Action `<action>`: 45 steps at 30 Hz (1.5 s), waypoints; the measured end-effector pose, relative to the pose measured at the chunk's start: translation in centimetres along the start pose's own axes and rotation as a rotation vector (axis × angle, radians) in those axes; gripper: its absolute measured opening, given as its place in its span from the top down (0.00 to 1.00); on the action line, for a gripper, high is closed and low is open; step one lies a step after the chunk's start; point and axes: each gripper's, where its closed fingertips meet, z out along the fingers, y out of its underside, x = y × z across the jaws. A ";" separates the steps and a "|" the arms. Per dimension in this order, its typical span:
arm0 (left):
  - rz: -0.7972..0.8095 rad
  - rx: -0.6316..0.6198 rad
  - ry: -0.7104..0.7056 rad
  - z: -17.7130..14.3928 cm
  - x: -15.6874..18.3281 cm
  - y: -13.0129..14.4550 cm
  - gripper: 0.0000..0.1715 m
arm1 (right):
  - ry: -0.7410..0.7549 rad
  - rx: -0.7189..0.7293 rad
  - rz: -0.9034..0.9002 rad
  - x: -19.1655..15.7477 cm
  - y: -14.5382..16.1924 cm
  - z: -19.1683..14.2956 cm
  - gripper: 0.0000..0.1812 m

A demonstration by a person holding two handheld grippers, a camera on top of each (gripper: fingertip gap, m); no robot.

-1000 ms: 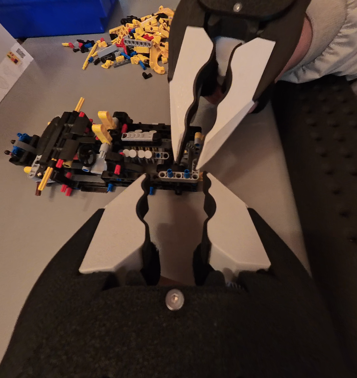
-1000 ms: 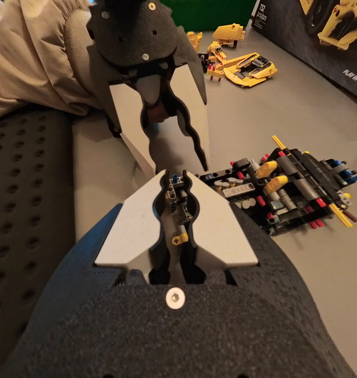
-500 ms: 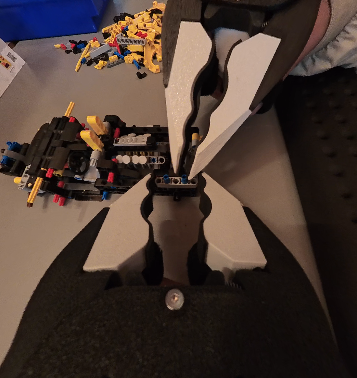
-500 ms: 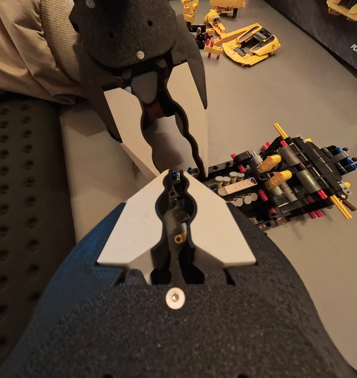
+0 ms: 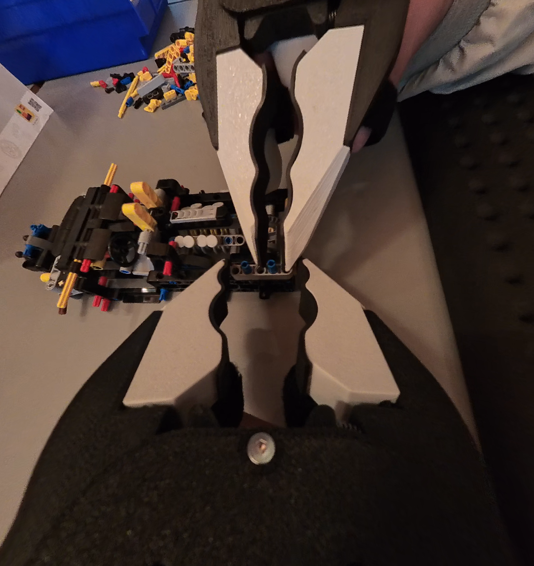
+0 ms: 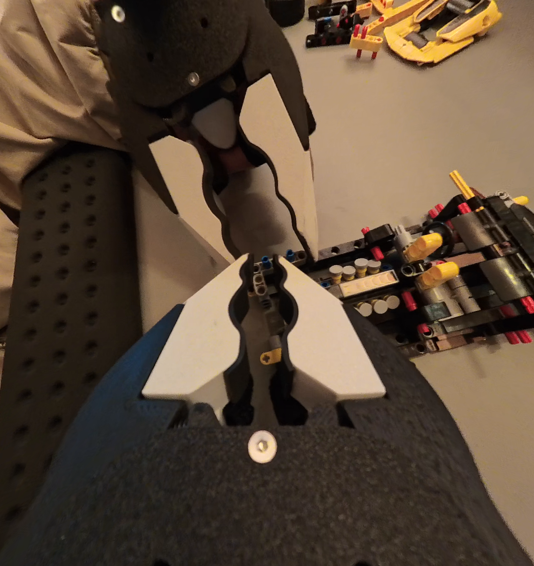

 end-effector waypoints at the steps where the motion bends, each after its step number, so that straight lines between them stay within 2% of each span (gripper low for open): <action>1: -0.006 0.001 0.000 0.1 0.0 0.0 0.75 | -0.004 -0.017 0.006 0.1 0.2 0.1 0.94; 9: -0.019 -0.003 -0.009 0.5 -0.2 -0.1 0.76 | 0.059 -0.047 -0.054 0.4 0.5 0.0 0.98; 15: -0.044 0.000 -0.006 0.9 -0.3 -0.2 0.76 | 0.090 0.034 -0.043 0.7 0.5 -0.4 0.99; 16: -0.053 -0.001 -0.001 0.9 -0.3 -0.2 0.76 | 0.084 0.072 -0.040 0.6 0.0 -0.8 0.99; 17: -0.062 -0.002 0.006 0.8 -0.3 -0.1 0.75 | 0.071 0.221 -0.026 0.4 -2.2 -2.4 0.99; 18: -0.068 -0.001 0.009 0.8 -0.3 -0.1 0.75 | 0.059 0.406 0.015 0.6 -5.0 -5.3 0.99; 19: -0.067 -0.001 0.008 0.8 -0.3 -0.2 0.75 | 0.098 0.443 0.033 1.9 -5.6 -7.3 0.99; 20: -0.068 -0.001 0.009 0.9 -0.3 -0.2 0.76 | 0.144 0.375 0.022 3.1 -4.7 -7.7 0.99; 23: -0.061 0.002 0.000 0.9 -0.3 -0.3 0.76 | 0.170 0.370 0.048 4.7 -3.8 -9.7 0.98; 25: -0.067 0.001 -0.025 1.2 -0.3 -0.5 0.76 | 0.295 0.363 0.155 8.4 -2.2 -12.9 0.99; 26: -0.064 -0.001 -0.048 1.5 -0.4 -0.7 0.76 | 0.361 0.329 0.230 10.5 -0.3 -14.6 0.99; 28: -0.089 -0.008 -0.104 2.5 -0.5 -1.4 0.76 | 0.525 0.155 0.346 14.3 5.6 -17.9 0.98; 30: -0.110 -0.016 -0.162 3.9 -0.6 -2.4 0.76 | 0.666 0.040 0.400 16.4 10.4 -20.8 0.98; 33: -0.165 -0.020 -0.189 6.0 -0.4 -3.8 0.76 | 0.758 -0.025 0.406 17.2 13.4 -22.9 0.98; 35: -0.204 -0.006 -0.131 6.6 0.1 -4.7 0.76 | 0.807 -0.092 0.407 17.5 14.7 -23.4 0.94; 37: -0.248 0.046 -0.058 5.9 0.6 -5.4 0.75 | 0.822 -0.065 0.398 17.2 14.0 -23.5 0.92; 39: -0.262 0.088 -0.037 4.6 0.1 -5.5 0.75 | 0.750 0.039 0.396 15.6 11.2 -22.1 0.90; 42: -0.243 0.117 -0.060 2.8 -1.2 -5.1 0.75 | 0.530 0.237 0.361 10.3 5.0 -17.2 0.86; 44: -0.237 0.121 -0.051 2.2 -1.5 -4.8 0.75 | 0.429 0.261 0.328 6.4 2.7 -12.8 0.84; 45: -0.228 0.118 -0.035 2.3 -1.3 -4.7 0.75 | 0.443 0.242 0.312 5.3 2.5 -11.1 0.85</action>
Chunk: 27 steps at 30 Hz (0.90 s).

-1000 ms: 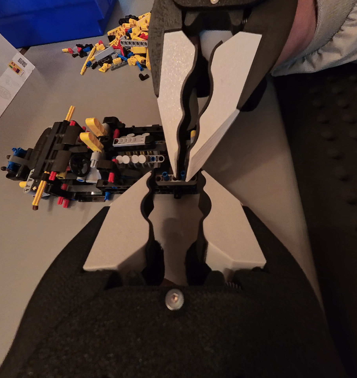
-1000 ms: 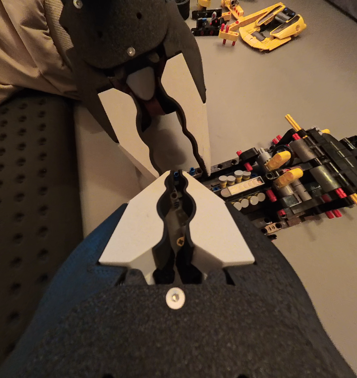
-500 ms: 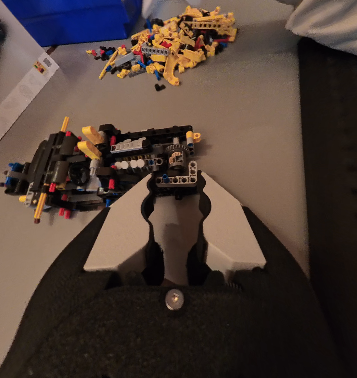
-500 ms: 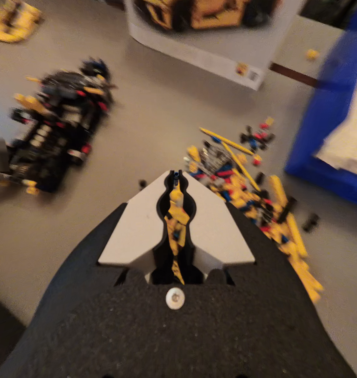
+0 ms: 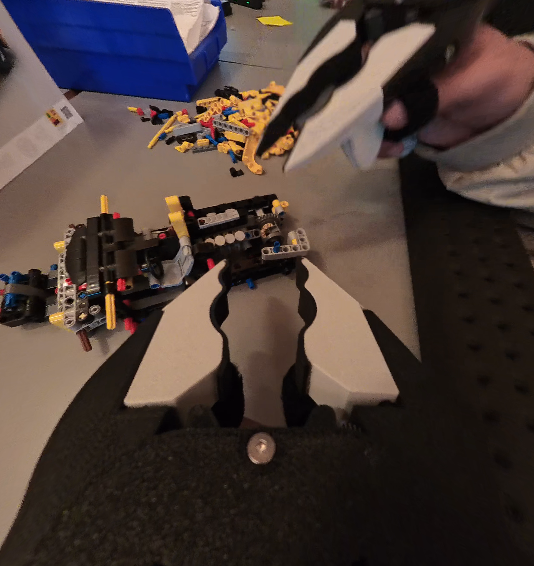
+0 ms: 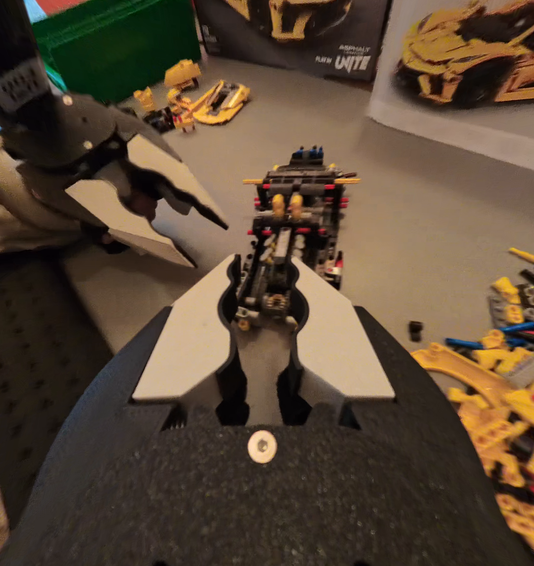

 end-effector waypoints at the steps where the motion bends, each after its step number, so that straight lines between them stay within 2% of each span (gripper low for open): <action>1: 0.017 -0.009 0.007 0.3 0.2 0.2 0.75 | 0.050 -0.015 -0.025 -0.8 0.6 0.7 0.89; 3: 0.091 -0.051 0.012 1.1 1.0 1.0 0.75 | 0.108 0.013 -0.051 -1.9 0.7 1.4 0.92; 7: 0.194 -0.094 -0.051 3.0 1.7 1.1 0.67 | 0.089 -0.074 -0.054 -2.7 2.8 2.6 0.87; 12: 0.160 -0.128 -0.075 4.3 1.6 1.3 0.69 | 0.049 -0.101 -0.016 -2.7 3.8 3.5 0.91; 14: 0.168 -0.138 -0.087 4.5 1.5 1.5 0.76 | 0.080 -0.092 -0.034 -2.3 3.7 3.5 0.98; 27: 0.126 -0.107 -0.067 4.9 1.7 0.7 0.76 | 0.138 -0.074 -0.122 -1.7 3.1 2.6 0.99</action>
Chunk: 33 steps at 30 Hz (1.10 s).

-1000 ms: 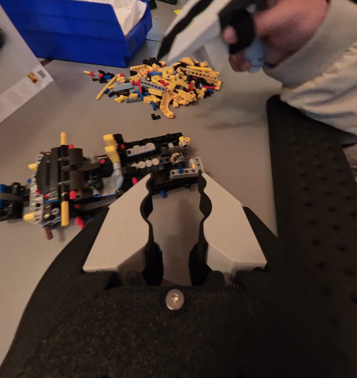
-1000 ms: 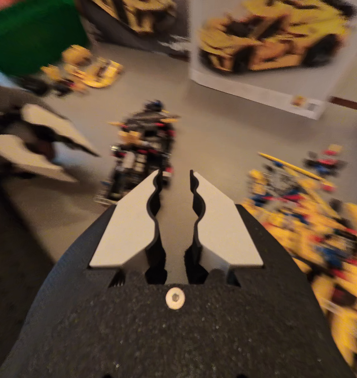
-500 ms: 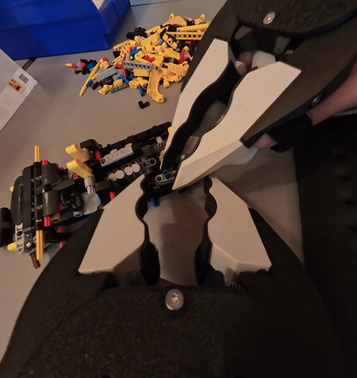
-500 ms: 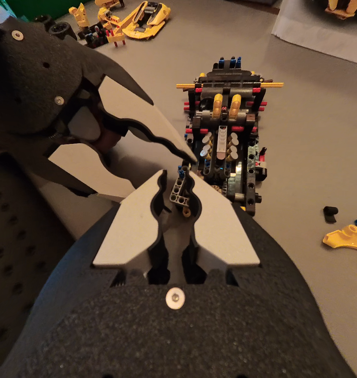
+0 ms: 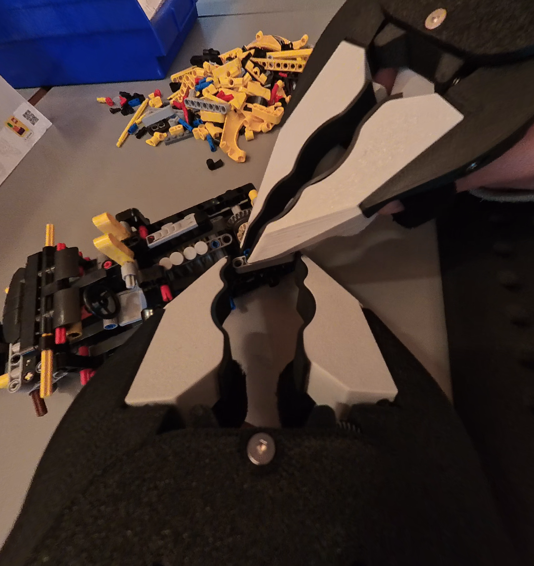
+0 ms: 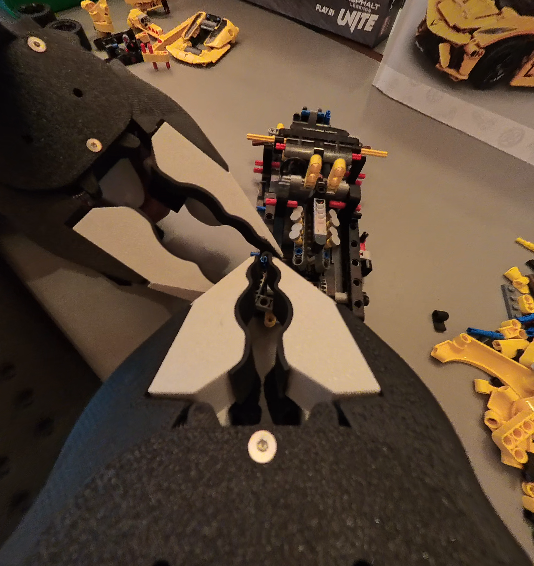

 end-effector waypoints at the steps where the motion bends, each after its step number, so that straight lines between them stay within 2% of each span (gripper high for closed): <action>1: 0.002 -0.009 0.000 0.0 0.0 0.1 0.76 | 0.000 -0.005 -0.007 -0.1 0.1 0.1 0.99; 3: 0.013 -0.042 -0.015 0.2 0.0 0.6 0.76 | -0.012 -0.004 0.010 0.0 0.1 0.2 0.99; 5: 0.015 -0.051 -0.018 0.3 0.0 0.7 0.76 | 0.015 0.334 0.074 1.0 -4.9 -3.3 0.99; 7: 0.008 -0.049 -0.010 0.3 0.0 0.7 0.76 | 0.028 0.238 0.107 2.7 -3.1 -2.5 0.99; 9: 0.010 -0.048 -0.012 0.2 0.0 0.7 0.76 | -0.016 0.291 0.224 4.1 -3.5 -3.5 0.99; 11: 0.008 -0.045 -0.007 0.2 0.0 0.7 0.76 | 0.107 0.215 0.196 8.2 -2.4 -4.5 0.98; 14: 0.011 -0.041 -0.016 0.1 -0.1 0.6 0.76 | 0.236 0.162 0.294 15.7 -0.3 -7.0 0.98; 17: 0.048 0.005 -0.032 -0.3 -0.1 0.0 0.77 | 0.327 0.068 0.333 20.1 3.1 -8.1 0.98; 19: 0.042 0.056 -0.030 -0.7 -0.1 -0.7 0.76 | 0.380 0.039 0.319 21.1 4.4 -8.2 0.87; 21: 0.028 0.052 -0.044 -0.8 -0.4 -0.7 0.76 | 0.371 0.042 0.331 20.4 4.5 -8.1 0.84; 23: 0.061 0.088 -0.087 -1.4 -0.8 -1.4 0.76 | 0.288 0.142 0.282 17.5 1.9 -7.9 0.82; 24: 0.096 0.115 -0.126 -1.9 -1.2 -1.9 0.77 | 0.194 0.185 0.251 14.9 0.4 -7.4 0.83; 26: 0.214 0.170 -0.220 -2.8 -1.8 -2.9 0.76 | -0.125 0.238 0.249 7.8 -2.0 -6.2 0.83; 27: 0.297 0.204 -0.267 -3.3 -1.9 -3.5 0.76 | -0.278 0.254 0.301 4.8 -2.9 -5.9 0.78; 29: 0.428 0.254 -0.329 -4.1 -1.6 -4.2 0.77 | -0.505 0.268 0.418 0.9 -4.2 -5.7 0.78; 33: 0.450 0.312 -0.352 -4.9 -1.3 -5.0 0.76 | -0.636 0.193 0.441 -2.1 -3.7 -4.1 0.82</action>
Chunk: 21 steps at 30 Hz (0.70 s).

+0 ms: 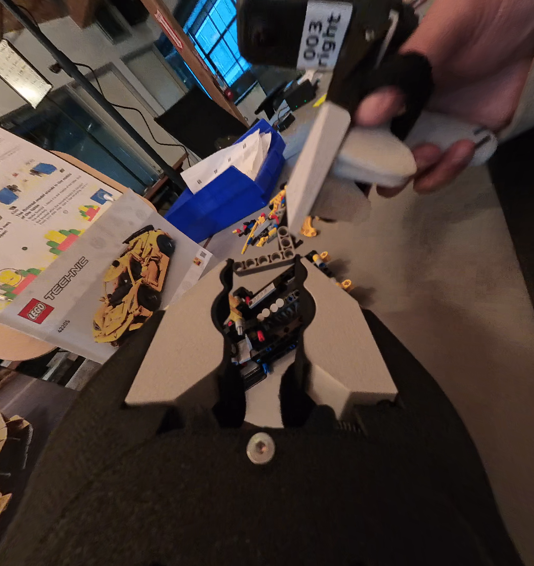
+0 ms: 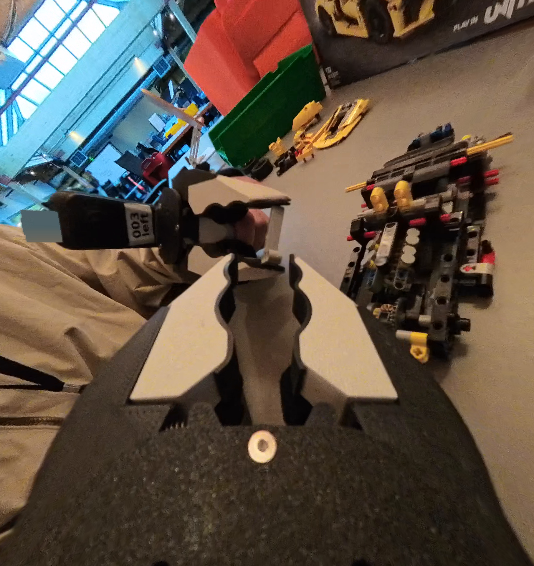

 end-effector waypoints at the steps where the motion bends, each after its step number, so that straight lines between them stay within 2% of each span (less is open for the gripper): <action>1: 0.003 0.006 0.020 0.0 0.4 -0.1 0.76 | 0.011 -0.023 0.011 0.3 0.4 0.3 0.83; 2: 0.020 0.004 0.033 0.1 0.9 -0.1 0.76 | 0.005 -0.024 0.017 0.3 0.4 0.5 0.86; 3: 0.045 0.002 0.022 0.1 1.0 -0.1 0.76 | -0.005 -0.016 0.028 0.2 0.4 0.6 0.96; 5: 0.049 -0.033 0.007 0.2 1.1 0.3 0.76 | 0.003 -0.018 0.048 0.7 0.5 0.5 0.96; 7: -0.017 -0.089 0.076 0.2 1.8 1.2 0.75 | 0.094 0.034 0.056 2.7 -0.3 -1.1 0.96; 9: -0.140 -0.118 0.147 -0.2 2.0 2.2 0.75 | 0.356 0.079 0.008 7.0 -1.6 -5.2 0.96; 11: -0.259 -0.178 0.203 -0.5 2.0 3.7 0.76 | 0.744 0.090 -0.142 11.7 -3.1 -11.7 0.96; 13: -0.342 -0.231 0.234 -0.5 1.9 4.9 0.76 | 1.052 0.035 -0.278 14.6 -3.9 -17.5 0.96; 14: -0.372 -0.251 0.252 -0.5 1.9 5.2 0.76 | 1.135 -0.025 -0.303 15.8 -3.6 -19.1 0.96; 16: -0.412 -0.283 0.240 -0.5 1.4 5.9 0.77 | 1.183 -0.119 -0.295 17.4 -2.6 -20.2 0.96; 21: -0.434 -0.347 0.172 -0.5 0.5 7.8 0.77 | 1.149 -0.082 -0.281 17.9 -2.7 -19.4 0.92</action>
